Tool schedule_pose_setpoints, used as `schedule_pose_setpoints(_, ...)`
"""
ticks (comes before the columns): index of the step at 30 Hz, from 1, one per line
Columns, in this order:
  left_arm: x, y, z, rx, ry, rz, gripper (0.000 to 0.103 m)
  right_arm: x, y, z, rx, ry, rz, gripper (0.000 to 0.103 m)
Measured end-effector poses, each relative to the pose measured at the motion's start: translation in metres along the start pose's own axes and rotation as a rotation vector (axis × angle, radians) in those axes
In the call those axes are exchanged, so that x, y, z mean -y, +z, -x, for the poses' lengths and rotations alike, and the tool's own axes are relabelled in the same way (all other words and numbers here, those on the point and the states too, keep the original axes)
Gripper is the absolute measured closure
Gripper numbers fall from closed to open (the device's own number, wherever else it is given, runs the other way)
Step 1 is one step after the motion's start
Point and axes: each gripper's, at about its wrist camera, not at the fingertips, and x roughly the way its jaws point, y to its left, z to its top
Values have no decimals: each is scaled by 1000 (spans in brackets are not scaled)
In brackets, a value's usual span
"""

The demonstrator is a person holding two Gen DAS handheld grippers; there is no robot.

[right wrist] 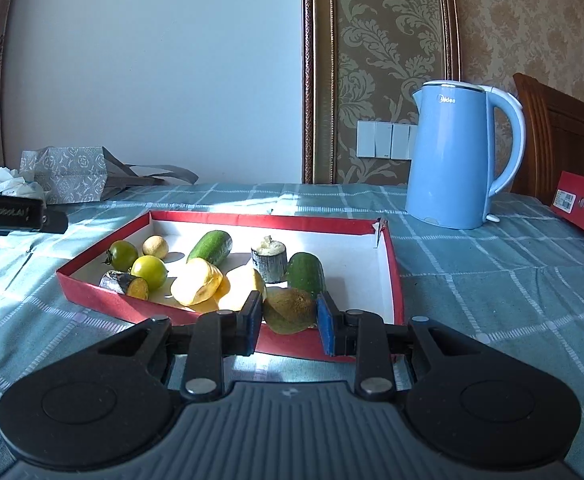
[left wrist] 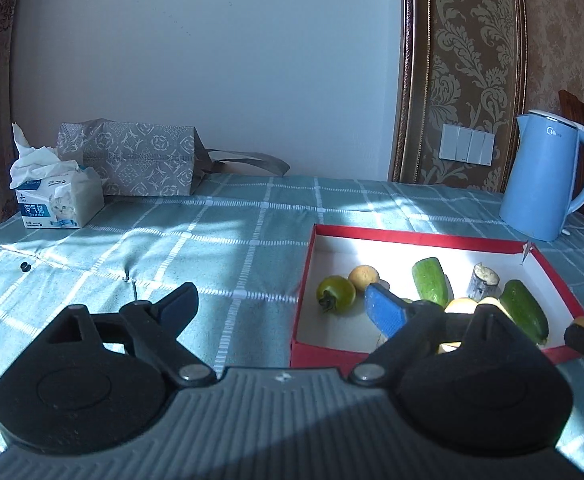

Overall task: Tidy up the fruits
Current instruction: 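Lower the brown kiwi into the tray and open the right gripper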

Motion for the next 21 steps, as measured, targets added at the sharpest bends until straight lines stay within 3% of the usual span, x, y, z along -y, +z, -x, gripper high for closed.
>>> schedule_pose_setpoints(9,6,-21,-7,-42,-39,-63,12,14,36,-60,-57,-123,46,74)
schedule_pose_setpoints(13,7,-22,-6,-32,-28,-69,8,27,35,-86,-100,-118,3,74)
schedule_pose_setpoints(18,9,-24,-6,-24,-19,-82,4,42,30,-89,-97,-104,-78,74)
schedule_pose_setpoints(20,10,-24,-8,-31,-12,-87,2,46,31,-81,-64,-89,-111,71)
schedule_pose_setpoints(21,10,-24,-10,-38,-9,-87,1,48,31,-78,-45,-85,-116,60)
